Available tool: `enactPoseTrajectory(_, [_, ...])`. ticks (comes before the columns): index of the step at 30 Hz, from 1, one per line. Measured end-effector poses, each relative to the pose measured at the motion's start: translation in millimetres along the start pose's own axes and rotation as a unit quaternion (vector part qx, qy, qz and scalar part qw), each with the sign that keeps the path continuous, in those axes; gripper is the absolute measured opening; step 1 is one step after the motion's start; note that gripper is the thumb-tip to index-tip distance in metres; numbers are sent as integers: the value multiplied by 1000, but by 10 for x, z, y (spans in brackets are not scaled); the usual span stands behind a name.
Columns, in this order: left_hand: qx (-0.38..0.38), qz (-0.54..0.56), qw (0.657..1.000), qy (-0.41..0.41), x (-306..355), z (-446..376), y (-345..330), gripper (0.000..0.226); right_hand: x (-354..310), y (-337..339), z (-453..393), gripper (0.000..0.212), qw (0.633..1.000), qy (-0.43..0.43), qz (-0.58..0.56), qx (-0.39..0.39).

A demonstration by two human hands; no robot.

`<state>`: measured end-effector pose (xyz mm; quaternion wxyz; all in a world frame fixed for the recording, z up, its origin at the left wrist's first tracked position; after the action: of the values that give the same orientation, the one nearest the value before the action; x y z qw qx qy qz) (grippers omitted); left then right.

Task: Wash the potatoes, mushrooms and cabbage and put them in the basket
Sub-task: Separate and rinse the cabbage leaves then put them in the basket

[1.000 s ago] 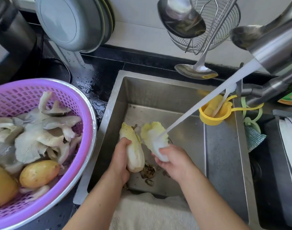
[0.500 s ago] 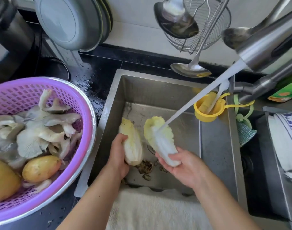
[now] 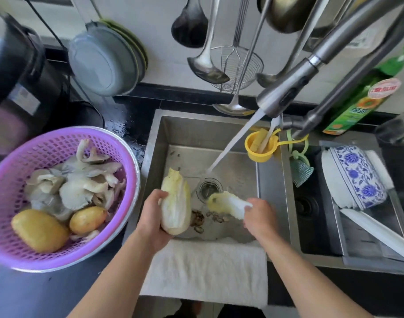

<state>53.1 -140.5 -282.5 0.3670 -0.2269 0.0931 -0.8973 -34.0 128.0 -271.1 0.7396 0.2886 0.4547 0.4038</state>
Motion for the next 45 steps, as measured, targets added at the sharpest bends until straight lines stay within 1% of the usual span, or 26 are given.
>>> enactPoseTrajectory(1, [-6,11,1000,-2,19,71,47,47,-134,118,82,22,999,35,29,8])
enactPoseTrajectory(3, [-13,25,1000,-6,61,174,184,48,-457,370,330,19,996,84,24,24])
enactPoseTrajectory(5, [-4,9,1000,-6,59,247,320,50,-737,580,553,17,993,71,-89,20])
enactPoseTrajectory(7, [18,-19,1000,-1,18,285,448,50,-1025,663,680,20,973,45,-225,-2])
enactPoseTrajectory(8, [26,-30,999,4,-13,302,496,52,-1184,654,699,20,961,42,-271,-18])
enactPoseTrajectory(10, [40,-41,998,18,-74,348,549,54,-1579,531,695,20,937,60,-338,-62])
enactPoseTrajectory(13, [26,-37,999,22,-101,383,539,54,-2220,118,732,22,918,104,-356,-144])
enactPoseTrajectory(16, [-2,-15,1000,8,-72,387,493,44,-2738,-345,859,24,873,109,-401,-255])
enactPoseTrajectory(17, [-13,-13,1000,1,-51,402,475,42,-2758,-432,850,32,878,112,-381,-267])
enactPoseTrajectory(18, [-19,-12,1000,-4,-41,413,474,41,-2688,-429,814,40,897,121,-339,-257])
enactPoseTrajectory(19, [-26,-12,1000,-5,-38,428,467,42,-2541,-365,738,43,921,136,-292,-220])
enactPoseTrajectory(21, [-49,-23,999,-6,-57,467,412,45,-2100,-213,568,37,958,137,-210,-140])
enactPoseTrajectory(22, [-61,-33,998,-9,-71,487,350,44,-1865,-179,528,35,966,123,-186,-128])
enactPoseTrajectory(23, [-69,-51,996,-16,-81,496,281,42,-1665,-193,545,37,967,107,-182,-141])
enactPoseTrajectory(25, [-94,-73,992,-44,-76,510,92,42,-1454,-333,724,47,946,80,-223,-220])
enactPoseTrajectory(26, [-107,-67,990,-59,-57,510,-13,45,-1420,-384,812,56,934,80,-249,-242])
enactPoseTrajectory(27, [-112,-53,990,-64,-42,510,-85,50,-1419,-401,865,60,930,92,-261,-241])
enactPoseTrajectory(28, [-110,-40,991,-64,-29,498,-152,54,-1420,-366,877,56,934,114,-257,-222])
enactPoseTrajectory(31, [-116,-64,987,-86,55,424,-302,44,-1361,-148,827,37,945,141,-266,-126])
enactPoseTrajectory(33, [-135,-101,982,-86,79,408,-387,53,-1350,-39,818,37,940,145,-292,-98])
enactPoseTrajectory(34, [-157,-122,976,-82,85,425,-462,53,-1363,-6,817,36,939,148,-296,-90])
enactPoseTrajectory(35, [-180,-143,970,-80,82,456,-534,50,-1364,19,813,33,941,146,-296,-76])
enactPoseTrajectory(37, [-196,-158,964,-84,87,466,-606,45,-1310,56,781,27,947,121,-296,-41])
enactPoseTrajectory(39, [-196,-150,965,-85,94,446,-629,46,-1212,14,738,23,936,75,-341,-47])
enactPoseTrajectory(41, [-200,-151,965,-77,78,412,-630,45,-1106,-65,713,25,909,29,-409,-75])
enactPoseTrajectory(45, [-164,-167,968,-88,80,285,-605,41,-964,-164,618,21,885,-8,-458,-81])
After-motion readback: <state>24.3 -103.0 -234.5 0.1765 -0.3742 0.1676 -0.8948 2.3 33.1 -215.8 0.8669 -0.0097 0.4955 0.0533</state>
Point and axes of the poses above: each hand's wrist, its own z-axis away from the middle knuckle, its own y-axis out of the back of the hand, x = y × z, the point moved 9 cm from there along -z, towards the middle knuckle, and after that the axes turned 7 degrees about y, right-handed, at the moved point
